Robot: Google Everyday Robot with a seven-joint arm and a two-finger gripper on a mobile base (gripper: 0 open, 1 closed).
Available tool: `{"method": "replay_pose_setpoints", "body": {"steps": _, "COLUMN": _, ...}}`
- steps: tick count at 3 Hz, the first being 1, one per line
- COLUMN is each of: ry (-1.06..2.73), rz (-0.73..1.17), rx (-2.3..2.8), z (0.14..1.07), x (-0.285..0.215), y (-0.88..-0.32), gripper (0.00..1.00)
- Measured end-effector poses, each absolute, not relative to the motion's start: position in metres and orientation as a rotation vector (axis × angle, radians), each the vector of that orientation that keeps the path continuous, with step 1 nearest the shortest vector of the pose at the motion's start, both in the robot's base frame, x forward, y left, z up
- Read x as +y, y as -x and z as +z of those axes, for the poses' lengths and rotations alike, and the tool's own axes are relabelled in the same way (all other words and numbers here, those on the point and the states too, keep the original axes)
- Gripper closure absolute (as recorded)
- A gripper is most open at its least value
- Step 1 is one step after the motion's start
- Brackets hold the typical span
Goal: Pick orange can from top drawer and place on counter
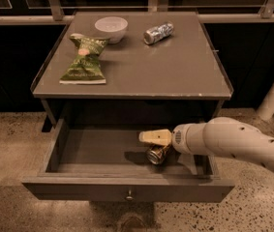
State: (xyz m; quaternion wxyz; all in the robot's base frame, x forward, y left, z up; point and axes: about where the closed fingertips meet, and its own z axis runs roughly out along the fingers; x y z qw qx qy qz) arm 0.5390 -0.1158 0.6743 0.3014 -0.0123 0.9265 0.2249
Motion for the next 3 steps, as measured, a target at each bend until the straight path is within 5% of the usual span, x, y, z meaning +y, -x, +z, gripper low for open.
{"method": "replay_pose_setpoints", "body": {"steps": 3, "ry": -0.018, "rz": 0.496, "rx": 2.517, "z": 0.613, "x": -0.117, "y": -0.564, "gripper": 0.00}}
